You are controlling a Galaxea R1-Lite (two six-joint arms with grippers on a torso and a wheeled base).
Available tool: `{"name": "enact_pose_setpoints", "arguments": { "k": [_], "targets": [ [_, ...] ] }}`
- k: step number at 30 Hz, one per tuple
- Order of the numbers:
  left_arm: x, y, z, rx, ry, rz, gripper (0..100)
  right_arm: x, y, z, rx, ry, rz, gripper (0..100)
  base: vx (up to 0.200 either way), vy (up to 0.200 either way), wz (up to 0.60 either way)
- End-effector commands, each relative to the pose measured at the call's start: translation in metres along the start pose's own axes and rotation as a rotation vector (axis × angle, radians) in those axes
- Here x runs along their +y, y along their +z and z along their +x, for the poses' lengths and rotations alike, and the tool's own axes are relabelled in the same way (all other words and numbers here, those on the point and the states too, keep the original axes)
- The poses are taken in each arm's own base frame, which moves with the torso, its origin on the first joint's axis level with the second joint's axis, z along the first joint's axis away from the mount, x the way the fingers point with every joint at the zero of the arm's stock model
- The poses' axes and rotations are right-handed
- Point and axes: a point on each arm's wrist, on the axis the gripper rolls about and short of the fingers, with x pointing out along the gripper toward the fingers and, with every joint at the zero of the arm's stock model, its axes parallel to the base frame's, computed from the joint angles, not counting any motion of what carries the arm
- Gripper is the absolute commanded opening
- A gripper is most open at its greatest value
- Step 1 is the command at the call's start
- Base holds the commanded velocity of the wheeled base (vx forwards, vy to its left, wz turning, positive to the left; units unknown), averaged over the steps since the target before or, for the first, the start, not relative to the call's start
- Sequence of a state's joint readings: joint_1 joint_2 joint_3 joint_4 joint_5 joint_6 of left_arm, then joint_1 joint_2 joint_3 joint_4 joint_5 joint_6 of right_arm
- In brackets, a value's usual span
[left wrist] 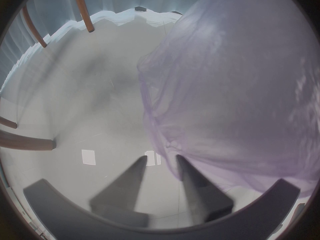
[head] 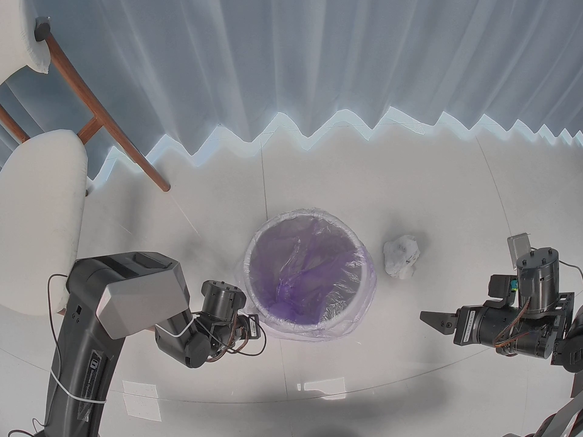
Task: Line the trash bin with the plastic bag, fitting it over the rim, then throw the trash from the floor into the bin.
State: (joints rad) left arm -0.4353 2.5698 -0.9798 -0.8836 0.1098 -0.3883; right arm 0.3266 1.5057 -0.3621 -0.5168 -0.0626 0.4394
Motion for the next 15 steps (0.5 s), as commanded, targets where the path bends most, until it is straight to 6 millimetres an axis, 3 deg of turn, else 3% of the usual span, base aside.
{"name": "enact_pose_setpoints", "arguments": {
  "k": [1,7,13,15],
  "targets": [
    [0.001,0.002,-0.011,-0.027,0.0,-0.008,100,0.0,-0.001,0.0,0.003,-0.002,0.001,100,0.0,0.0,0.0],
    [0.004,0.006,-0.051,-0.106,-0.036,-0.022,100,-0.002,-0.002,0.001,0.01,-0.009,0.003,100,0.0,0.0,0.0],
    [0.015,0.01,-0.104,-0.212,-0.069,-0.044,100,-0.003,-0.004,-0.001,0.014,-0.012,-0.002,100,0.0,0.0,0.0],
    [0.018,0.01,-0.133,-0.25,-0.089,-0.054,100,-0.003,-0.005,-0.001,0.014,-0.012,0.001,100,0.0,0.0,0.0]
  ]
}}
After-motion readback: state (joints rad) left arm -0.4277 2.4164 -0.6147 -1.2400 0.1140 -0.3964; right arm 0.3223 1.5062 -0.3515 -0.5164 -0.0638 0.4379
